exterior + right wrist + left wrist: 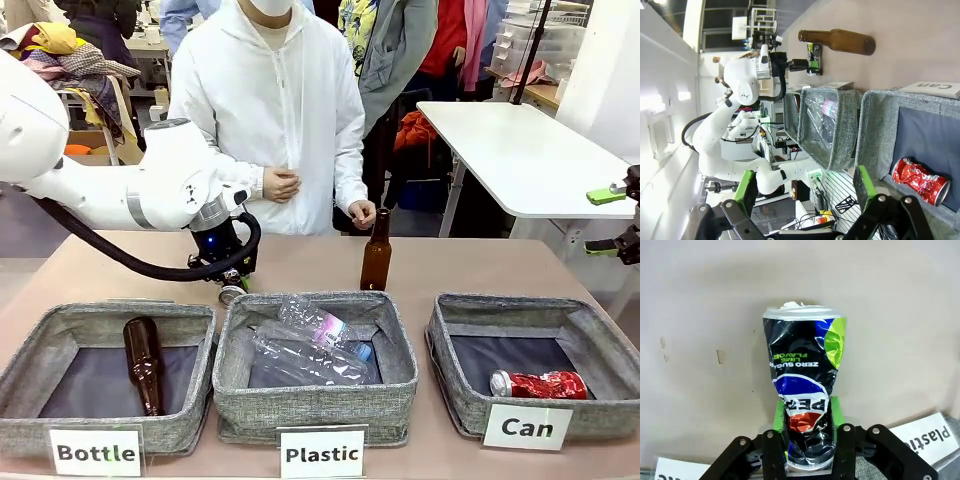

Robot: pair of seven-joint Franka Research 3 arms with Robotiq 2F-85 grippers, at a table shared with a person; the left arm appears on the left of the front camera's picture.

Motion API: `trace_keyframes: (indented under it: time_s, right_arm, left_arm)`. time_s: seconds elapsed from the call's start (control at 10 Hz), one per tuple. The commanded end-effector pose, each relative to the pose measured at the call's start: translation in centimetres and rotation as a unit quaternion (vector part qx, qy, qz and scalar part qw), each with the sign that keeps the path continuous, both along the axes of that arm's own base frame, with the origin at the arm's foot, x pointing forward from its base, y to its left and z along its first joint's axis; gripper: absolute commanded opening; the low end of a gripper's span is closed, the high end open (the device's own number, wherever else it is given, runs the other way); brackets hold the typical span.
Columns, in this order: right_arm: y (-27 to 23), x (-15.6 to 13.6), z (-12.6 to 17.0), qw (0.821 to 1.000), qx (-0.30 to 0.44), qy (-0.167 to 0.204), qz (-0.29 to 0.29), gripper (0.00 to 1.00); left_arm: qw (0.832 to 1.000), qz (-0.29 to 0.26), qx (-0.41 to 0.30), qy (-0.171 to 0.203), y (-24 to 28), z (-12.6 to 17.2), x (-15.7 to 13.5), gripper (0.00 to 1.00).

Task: Sort the can waste into the basket.
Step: Pick up the can waste from the table and place it in the right Fabric basket.

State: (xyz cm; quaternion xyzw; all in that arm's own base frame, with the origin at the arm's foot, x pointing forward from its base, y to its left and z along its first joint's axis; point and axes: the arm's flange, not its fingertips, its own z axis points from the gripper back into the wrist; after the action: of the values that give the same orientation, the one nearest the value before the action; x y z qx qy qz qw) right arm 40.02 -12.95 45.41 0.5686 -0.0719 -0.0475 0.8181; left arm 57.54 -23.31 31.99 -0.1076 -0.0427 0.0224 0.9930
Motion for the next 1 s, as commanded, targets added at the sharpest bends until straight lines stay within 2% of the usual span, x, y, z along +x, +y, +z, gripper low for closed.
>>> trace_keyframes:
  time_s: [0.0, 0.2, 0.3, 0.4, 0.5, 0.7, 0.9]
  right_arm:
    - [-0.3, 0.0, 0.1, 1.000, -0.001, -0.009, 0.009, 1.00]
    - [-0.3, 0.0, 0.1, 1.000, -0.001, -0.009, 0.009, 1.00]
    - [-0.3, 0.0, 0.1, 1.000, -0.001, -0.009, 0.009, 1.00]
    - [-0.3, 0.0, 0.1, 1.000, -0.001, -0.009, 0.009, 1.00]
    - [-0.3, 0.0, 0.1, 1.000, -0.001, -0.009, 0.009, 1.00]
    - [-0.3, 0.0, 0.1, 1.000, -0.001, -0.009, 0.009, 1.00]
    - [-0.3, 0.0, 0.1, 1.000, -0.001, -0.009, 0.009, 1.00]
  left_arm:
    - [1.000, 0.013, 0.012, 0.001, 0.8, 0.4, -0.4, 0.00]
    - [1.000, 0.010, 0.002, 0.003, 2.0, 1.7, -1.0, 0.00]
    - [1.000, 0.004, -0.007, 0.003, 3.3, 3.4, -1.8, 0.00]
    - [0.999, -0.025, -0.015, 0.018, 5.7, 6.5, -3.5, 0.00]
    - [0.998, -0.050, -0.043, 0.009, 8.4, 9.3, -5.3, 0.00]
    - [0.982, -0.151, -0.112, -0.016, 13.2, 13.7, -9.5, 0.00]
    - [0.957, -0.260, -0.125, -0.035, 17.6, 16.4, -14.4, 0.00]
